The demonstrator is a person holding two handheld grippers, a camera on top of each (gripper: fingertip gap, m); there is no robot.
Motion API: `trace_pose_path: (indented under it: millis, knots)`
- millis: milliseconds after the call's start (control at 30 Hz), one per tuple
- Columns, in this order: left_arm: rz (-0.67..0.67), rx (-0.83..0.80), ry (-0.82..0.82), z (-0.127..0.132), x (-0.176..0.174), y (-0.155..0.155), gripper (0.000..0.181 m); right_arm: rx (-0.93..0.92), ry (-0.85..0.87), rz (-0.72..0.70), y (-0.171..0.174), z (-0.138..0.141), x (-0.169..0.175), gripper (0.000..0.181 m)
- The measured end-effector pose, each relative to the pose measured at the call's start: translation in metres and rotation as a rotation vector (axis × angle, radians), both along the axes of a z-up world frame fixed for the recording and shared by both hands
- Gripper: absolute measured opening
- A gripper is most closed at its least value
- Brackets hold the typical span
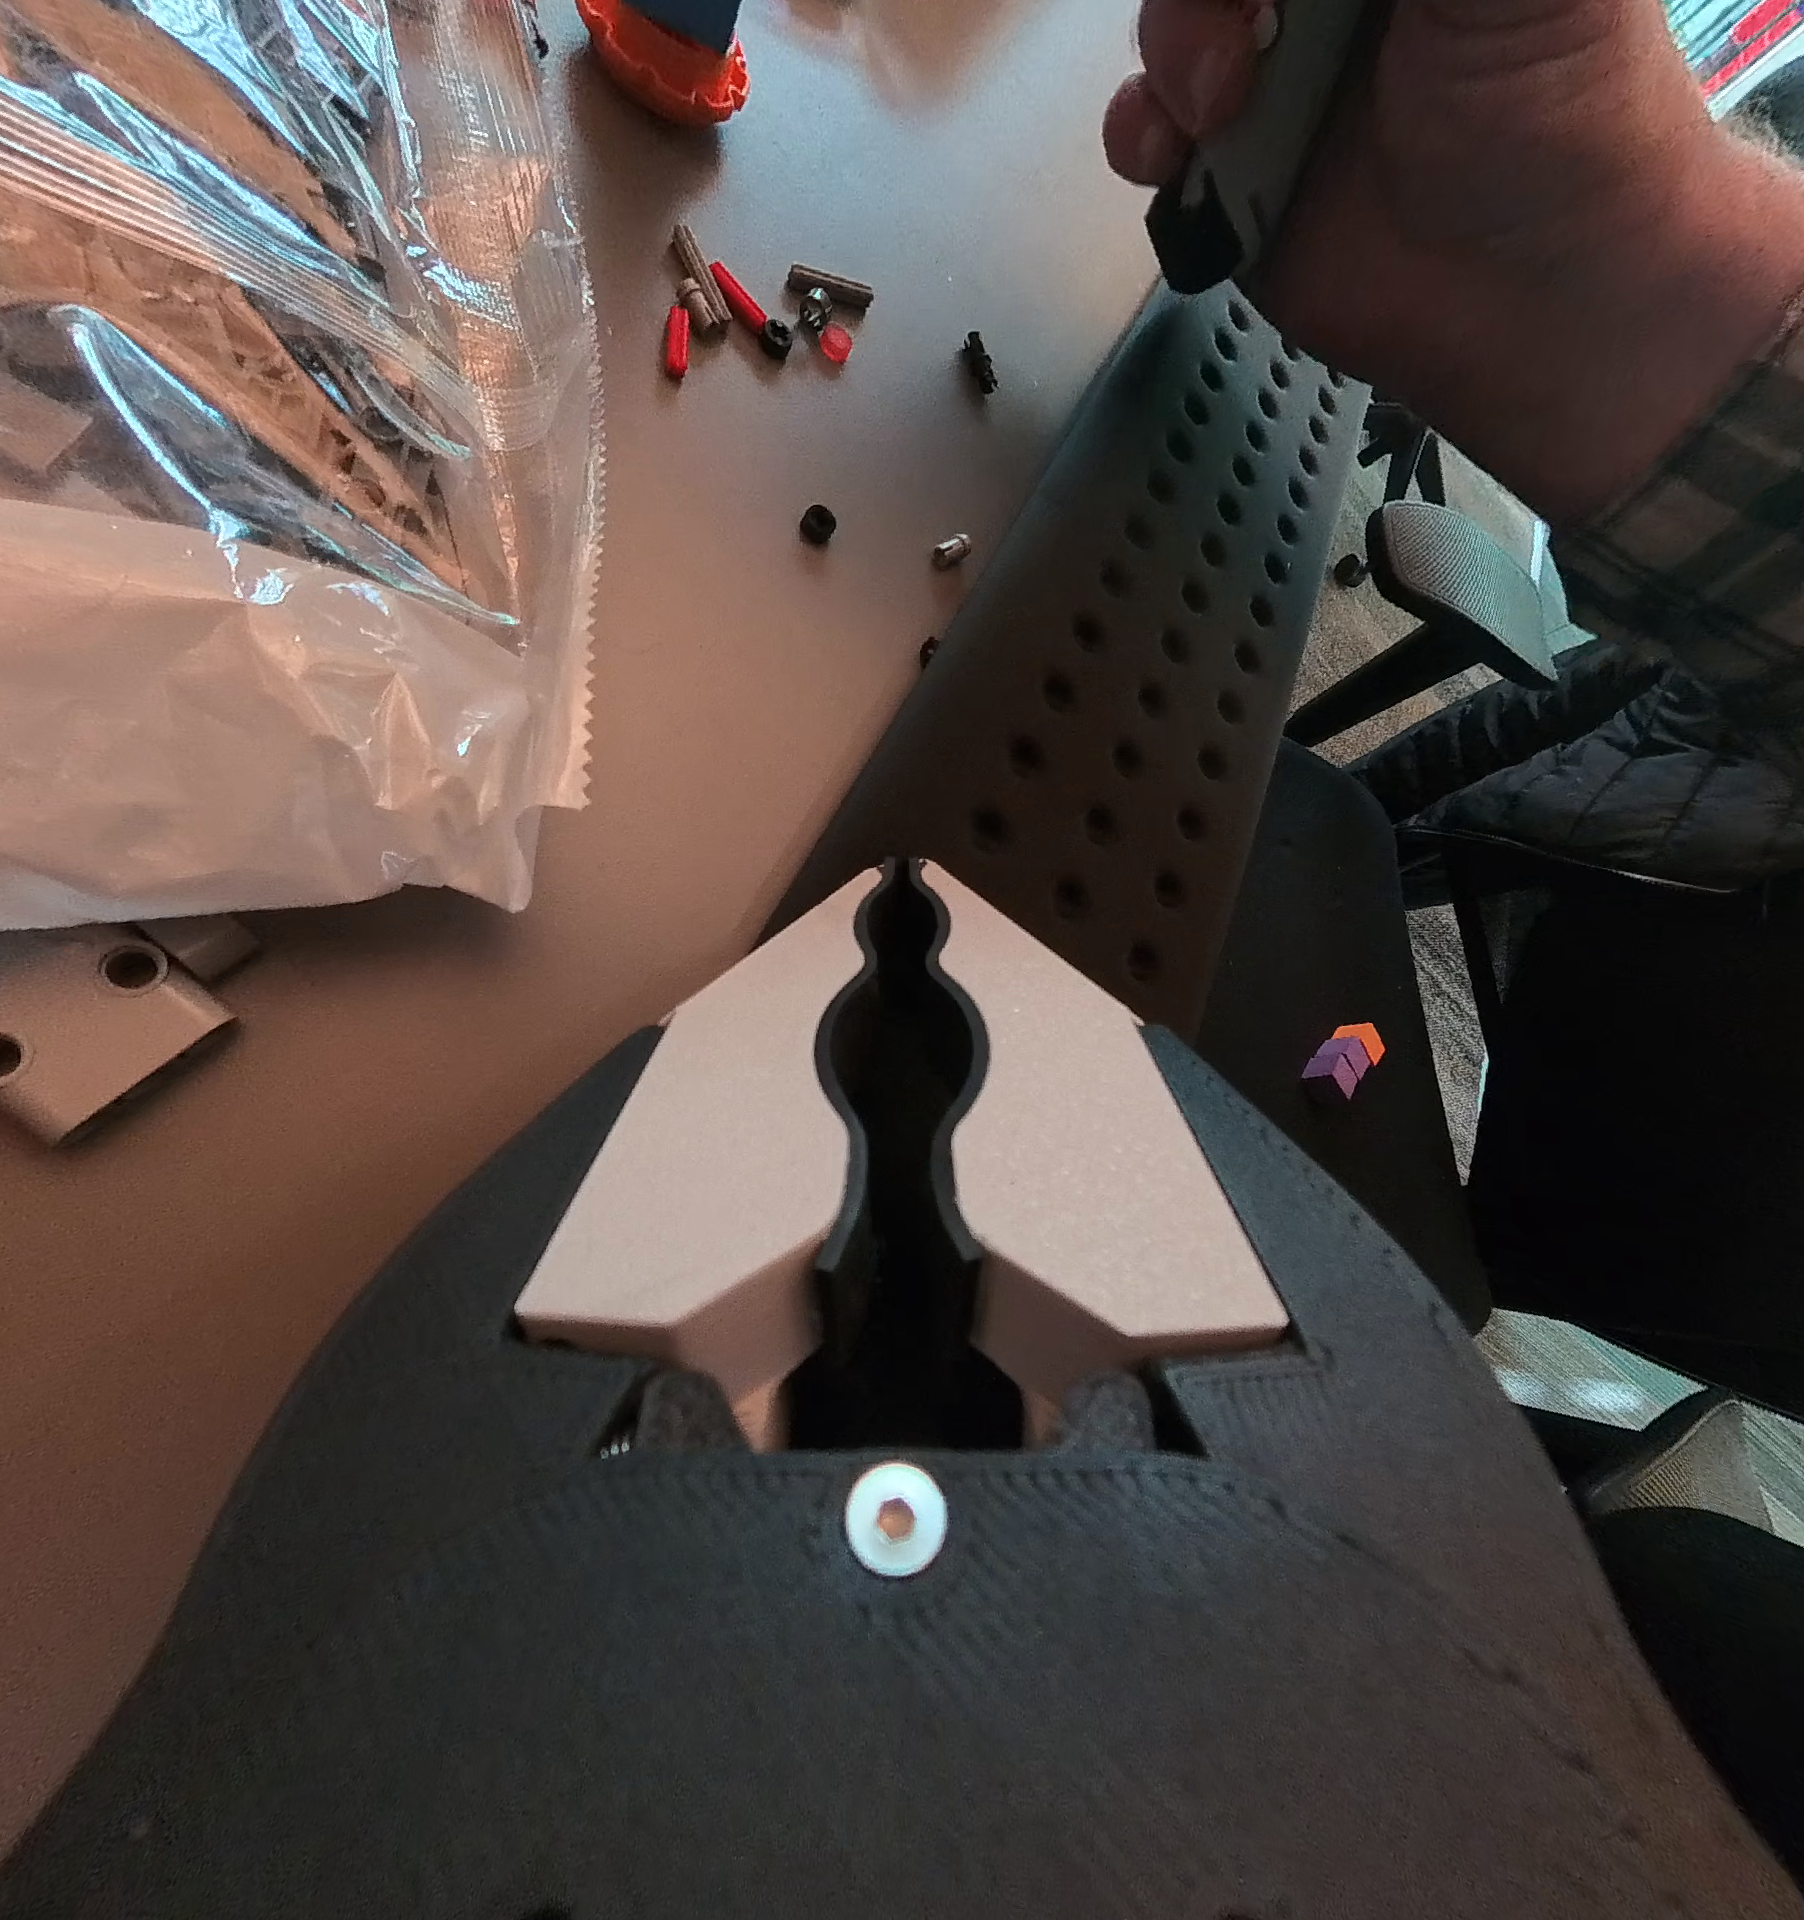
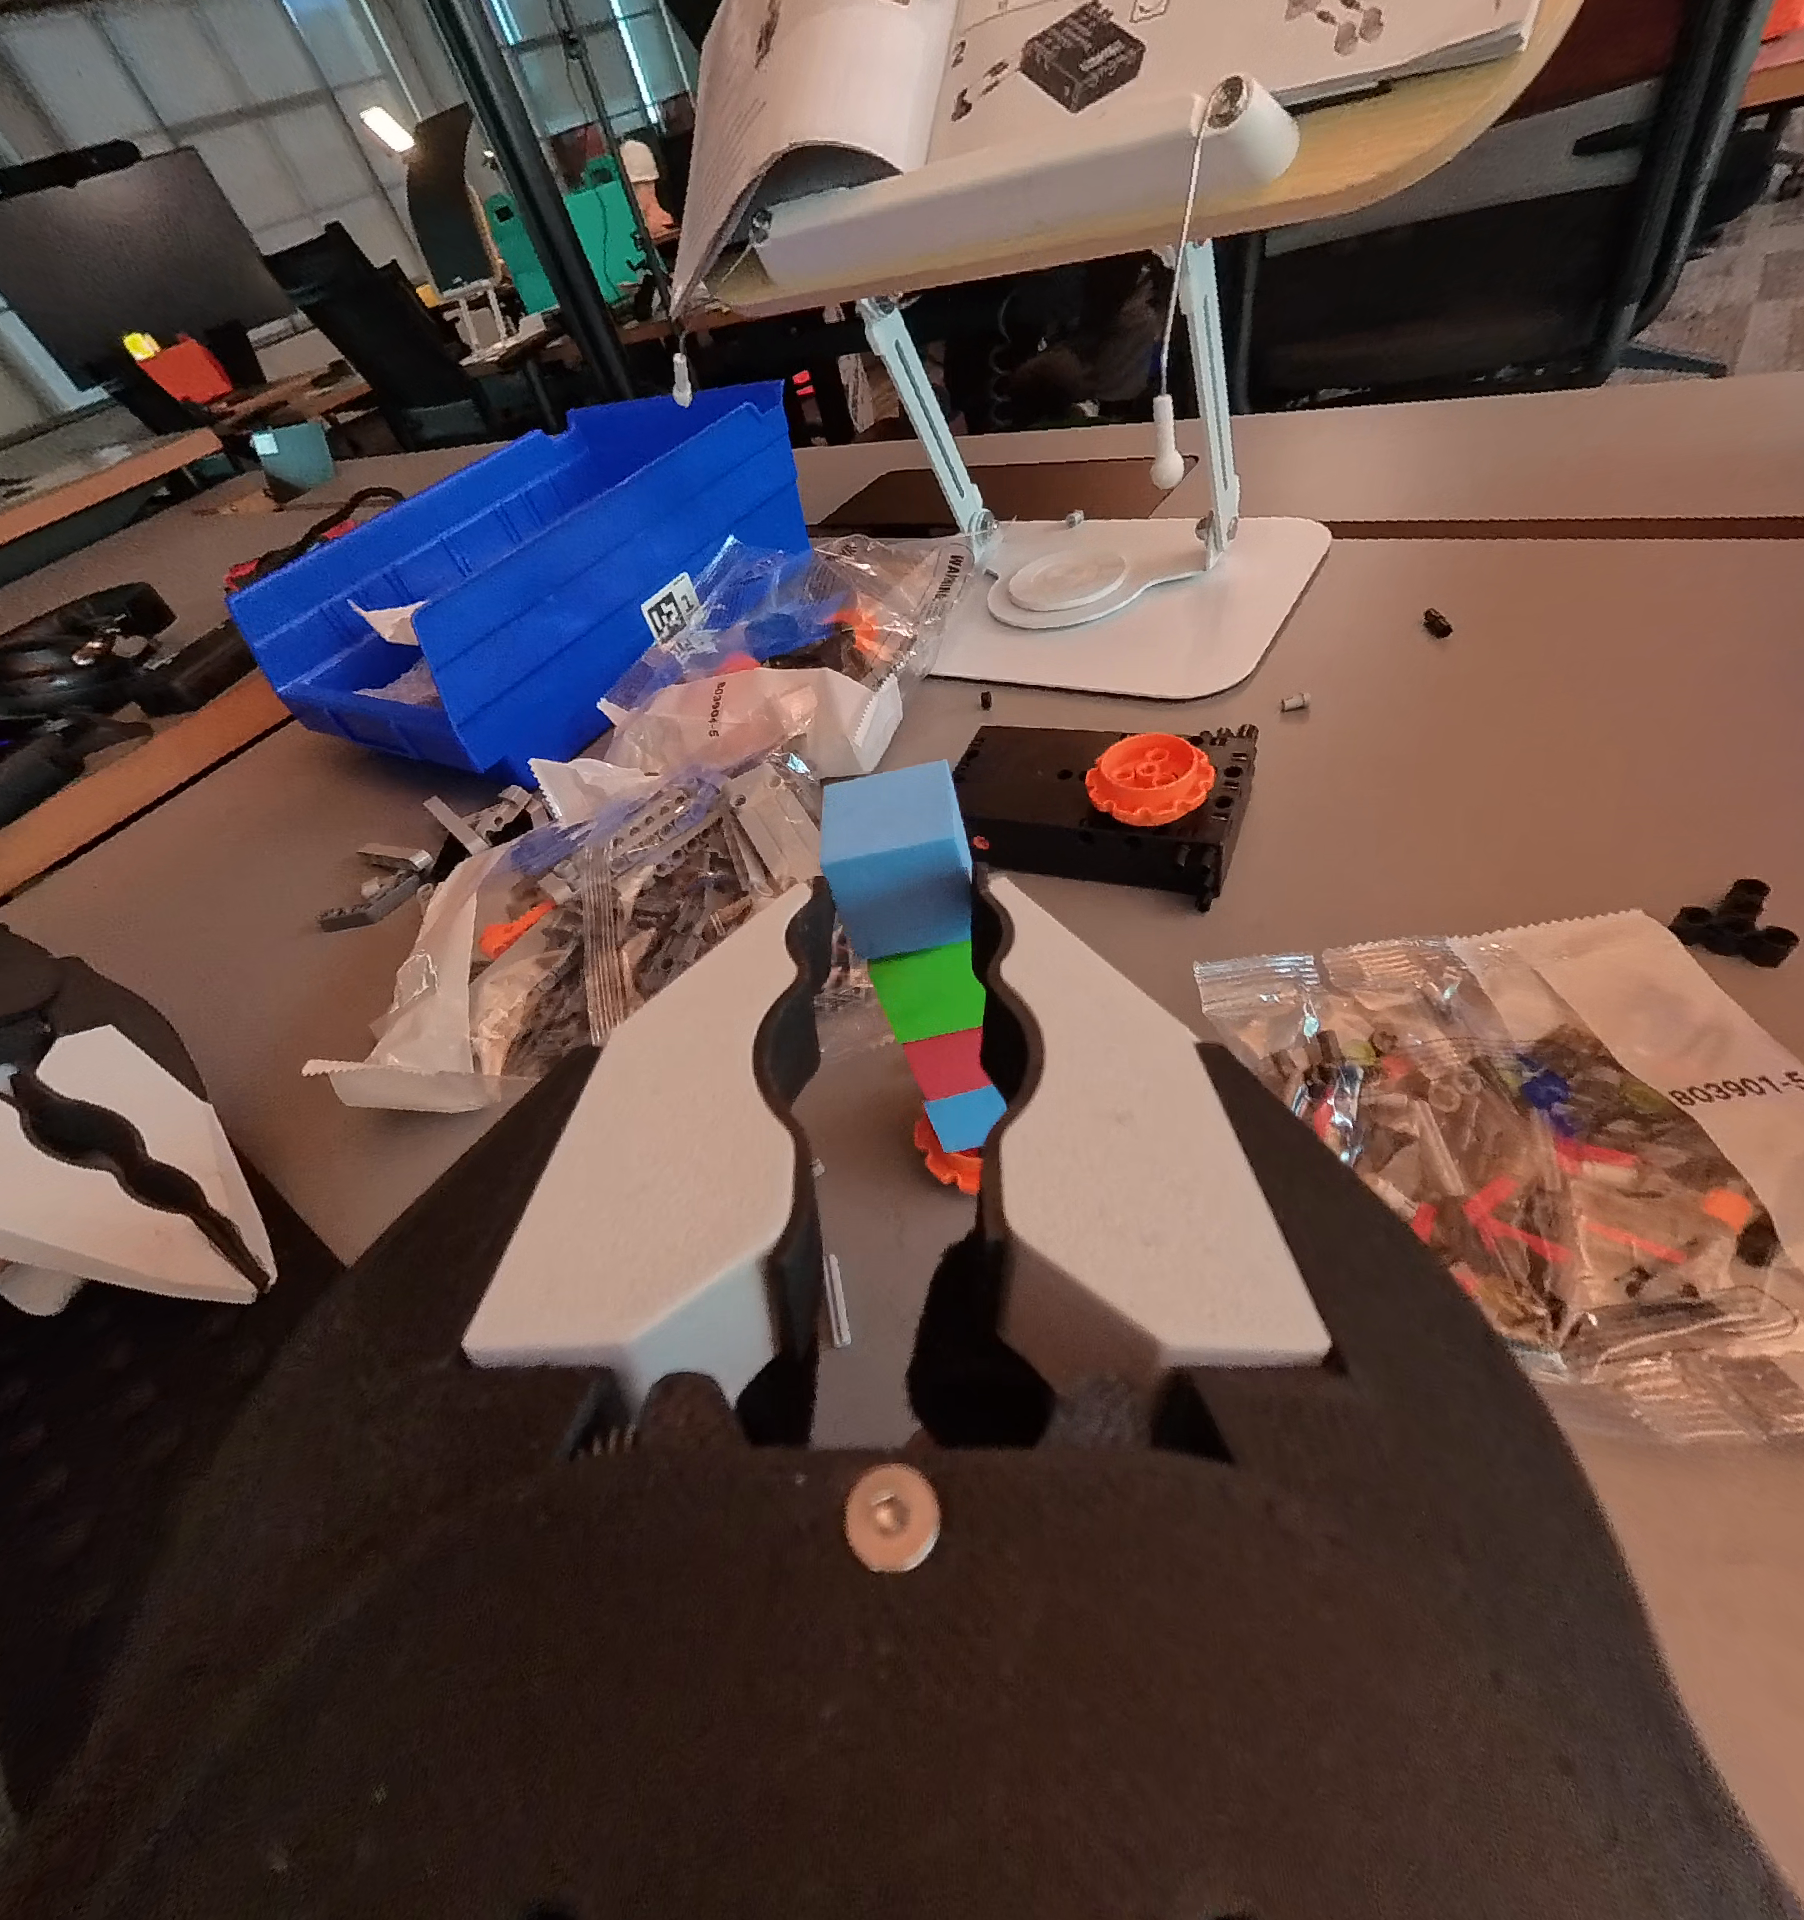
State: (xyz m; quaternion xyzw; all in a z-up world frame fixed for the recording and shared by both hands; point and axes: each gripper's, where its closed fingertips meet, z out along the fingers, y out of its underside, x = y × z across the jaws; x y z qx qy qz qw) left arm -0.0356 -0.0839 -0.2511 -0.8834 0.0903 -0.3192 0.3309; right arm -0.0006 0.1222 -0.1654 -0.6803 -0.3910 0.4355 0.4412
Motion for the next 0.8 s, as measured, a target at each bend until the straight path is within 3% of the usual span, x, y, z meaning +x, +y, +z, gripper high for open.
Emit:
trace_pose_path:
  millis: [433,567,800]
  knots:
    - [-0.001,-0.001,-0.004,0.000,0.000,0.000,0.000,-0.030,0.008,0.021,0.004,-0.003,0.004,0.029]
    - [-0.001,-0.002,-0.005,0.000,0.000,0.000,0.000,-0.032,0.011,0.033,0.002,0.001,0.003,0.041]
    - [-0.002,-0.004,-0.008,0.000,0.000,0.000,0.000,-0.021,0.009,0.002,-0.004,0.012,0.019,0.040]
